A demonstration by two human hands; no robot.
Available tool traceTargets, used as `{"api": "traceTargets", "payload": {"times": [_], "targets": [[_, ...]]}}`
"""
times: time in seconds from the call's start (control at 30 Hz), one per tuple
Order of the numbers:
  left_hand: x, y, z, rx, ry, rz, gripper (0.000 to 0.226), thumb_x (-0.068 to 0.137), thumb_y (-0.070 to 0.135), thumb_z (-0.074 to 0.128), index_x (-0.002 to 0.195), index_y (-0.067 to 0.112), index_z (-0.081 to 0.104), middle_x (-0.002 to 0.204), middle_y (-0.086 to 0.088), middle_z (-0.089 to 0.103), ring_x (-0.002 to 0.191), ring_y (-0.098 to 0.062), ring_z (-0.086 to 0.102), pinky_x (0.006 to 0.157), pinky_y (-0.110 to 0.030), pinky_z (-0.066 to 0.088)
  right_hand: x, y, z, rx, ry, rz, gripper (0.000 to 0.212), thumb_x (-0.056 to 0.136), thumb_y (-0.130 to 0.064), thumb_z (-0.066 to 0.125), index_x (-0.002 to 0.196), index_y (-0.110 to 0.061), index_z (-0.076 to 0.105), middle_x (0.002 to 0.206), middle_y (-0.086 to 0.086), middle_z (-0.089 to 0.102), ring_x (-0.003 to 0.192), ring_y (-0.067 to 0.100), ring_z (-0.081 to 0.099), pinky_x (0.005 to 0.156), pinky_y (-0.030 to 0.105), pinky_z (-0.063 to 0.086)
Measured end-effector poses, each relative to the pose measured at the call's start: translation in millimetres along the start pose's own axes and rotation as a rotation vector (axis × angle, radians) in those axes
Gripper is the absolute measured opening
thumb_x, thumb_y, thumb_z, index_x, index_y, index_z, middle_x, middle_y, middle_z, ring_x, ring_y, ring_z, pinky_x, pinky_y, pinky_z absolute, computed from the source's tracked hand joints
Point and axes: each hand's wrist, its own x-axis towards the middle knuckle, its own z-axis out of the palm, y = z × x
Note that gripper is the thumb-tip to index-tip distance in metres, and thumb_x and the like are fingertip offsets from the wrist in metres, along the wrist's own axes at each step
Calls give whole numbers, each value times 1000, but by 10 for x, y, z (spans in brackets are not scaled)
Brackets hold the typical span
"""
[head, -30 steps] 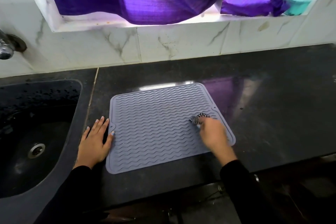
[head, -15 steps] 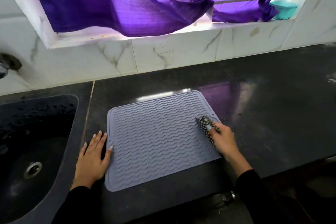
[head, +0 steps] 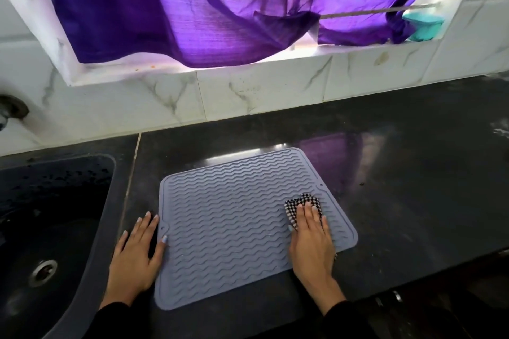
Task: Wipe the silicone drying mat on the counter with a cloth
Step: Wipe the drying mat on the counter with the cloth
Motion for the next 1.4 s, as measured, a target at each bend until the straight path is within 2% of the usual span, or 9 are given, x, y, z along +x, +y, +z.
{"api": "traceTargets", "payload": {"times": [0.13, 0.27, 0.37, 0.47, 0.67, 0.83, 1.07, 1.27, 1.4], "targets": [[5, 16, -3, 3, 0, 1, 76, 83, 63, 14, 143, 22, 34, 152, 2, 28, 140, -9, 18, 115, -36, 11, 91, 114, -89, 57, -5, -60, 60, 61, -1, 78, 119, -4, 62, 123, 12, 62, 114, 26, 60, 104, 34, 35], [-5, 24, -20, 7, -9, -3, 77, 82, 63, 13, 143, 21, 34, 152, 1, 28, 141, -12, 19, 115, -36, 11, 136, 161, -276, 259, -66, -22, 48, 86, -4, 56, 132, -16, 53, 137, 4, 52, 126, 21, 50, 107, 28, 33], [-7, 23, -31, 10, -24, -3, 79, 82, 63, 11, 144, 20, 32, 152, 1, 27, 142, -13, 19, 115, -37, 10, 343, 249, -488, 482, -168, 184, 34, 90, -14, 56, 124, -15, 60, 109, 7, 68, 102, 26, 62, 85, 32, 47], [0, 21, -29, 14, -31, -4, 79, 82, 63, 10, 144, 20, 32, 153, 1, 27, 142, -14, 19, 116, -38, 10, 629, 375, -700, 897, -219, 478, 31, 93, -15, 53, 121, -3, 60, 96, 5, 66, 95, 24, 61, 87, 35, 49], [5, 19, -17, 16, -29, -10, 79, 82, 63, 11, 144, 20, 33, 153, 0, 27, 142, -14, 19, 115, -38, 11, 617, 186, -586, 307, -83, 209, 35, 92, -12, 47, 126, -13, 56, 121, 18, 61, 112, 36, 55, 93, 38, 43], [4, 7, -7, 20, -31, 0, 76, 83, 62, 11, 144, 20, 32, 153, 1, 27, 142, -14, 19, 115, -38, 10, 466, 25, -162, -95, -153, 7, 53, 95, -4, 32, 146, -4, 18, 156, 13, 14, 145, 25, 11, 119, 35, 5], [11, 0, -2, 25, -23, 0, 75, 84, 61, 12, 144, 20, 32, 153, 1, 27, 142, -14, 19, 115, -38, 11, 626, 35, -239, -211, -224, -93, 48, 94, -3, 35, 141, -2, 29, 152, 16, 25, 141, 29, 21, 117, 36, 15], [11, -1, -3, 25, -23, -4, 75, 84, 60, 12, 144, 21, 33, 153, 1, 27, 142, -14, 20, 115, -38, 10, 886, 344, -699, 393, -303, 223, 32, 95, -13, 46, 124, -12, 57, 122, 16, 61, 117, 35, 52, 91, 34, 42], [19, -8, -5, 22, -19, -7, 74, 84, 59, 13, 144, 20, 33, 153, 0, 27, 142, -14, 20, 115, -38, 11, 727, 208, -584, 134, -253, 119, 36, 91, -2, 41, 125, -8, 53, 124, 19, 58, 116, 36, 52, 95, 39, 41]]}}
